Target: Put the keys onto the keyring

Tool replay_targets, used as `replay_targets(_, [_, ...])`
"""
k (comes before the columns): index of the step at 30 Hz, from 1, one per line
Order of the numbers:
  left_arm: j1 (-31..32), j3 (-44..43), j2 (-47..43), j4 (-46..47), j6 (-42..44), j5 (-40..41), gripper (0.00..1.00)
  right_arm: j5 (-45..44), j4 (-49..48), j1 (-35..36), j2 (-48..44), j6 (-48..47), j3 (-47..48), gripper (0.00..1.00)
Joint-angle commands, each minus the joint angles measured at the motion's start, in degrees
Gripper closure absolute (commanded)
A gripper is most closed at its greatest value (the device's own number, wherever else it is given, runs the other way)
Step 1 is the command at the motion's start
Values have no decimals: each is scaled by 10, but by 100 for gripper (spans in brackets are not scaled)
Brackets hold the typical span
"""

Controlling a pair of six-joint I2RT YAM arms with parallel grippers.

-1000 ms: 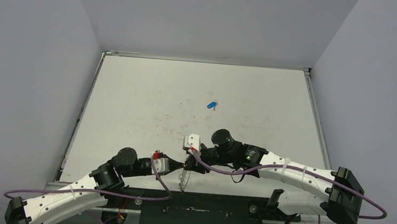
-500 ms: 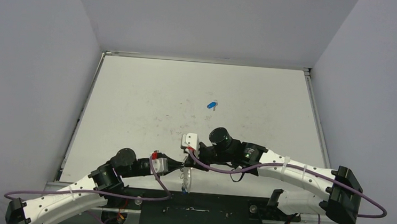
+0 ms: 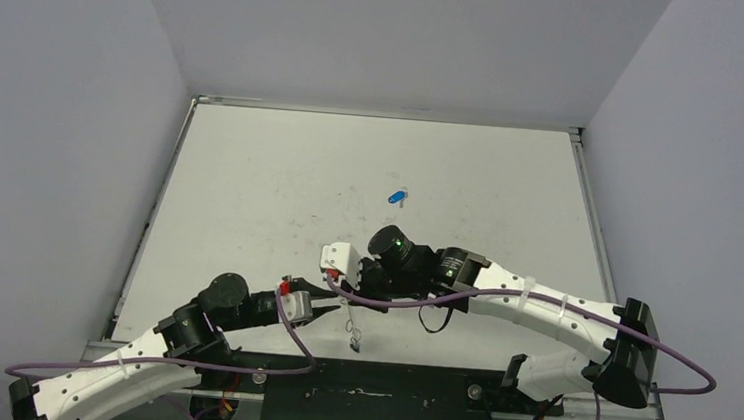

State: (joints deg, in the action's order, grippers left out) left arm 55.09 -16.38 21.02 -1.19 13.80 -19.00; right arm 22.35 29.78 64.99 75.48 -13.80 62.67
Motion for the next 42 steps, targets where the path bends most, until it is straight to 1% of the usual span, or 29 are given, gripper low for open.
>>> replay_targets(1, [2,-34,-6,-27,14,17,76,-41,64,14,28,-11,58,100])
replay_targets(8, [2,-34,9,-15,8,-8,75,-51,75,32,57,-2,87,100])
replay_targets(18, [2,-19,56,55,-8,-29,77,-58,72,40,65,3,95,100])
replay_targets(19, [2,-18,60,61,-10,-30,79,-58,72,41,66,3,95,100])
replay_targets(21, [2,-16,67,69,-12,-32,85,-59,72,41,66,3,95,100])
replay_targets(25, [2,-22,76,49,-5,-31,100,-64,72,41,65,3,94,100])
replay_targets(26, [2,-25,78,39,-3,-31,100,-67,72,41,64,3,94,100])
replay_targets(29, [2,-31,77,17,0,-29,100,-71,72,41,61,1,94,100])
replay_targets(33, [2,-32,75,13,4,-26,100,-70,72,41,58,1,96,100])
replay_targets(37, [2,-29,79,13,5,-24,89,-65,72,41,56,2,98,100])
replay_targets(42, [2,-27,88,25,4,-24,84,-59,71,41,54,2,99,100])
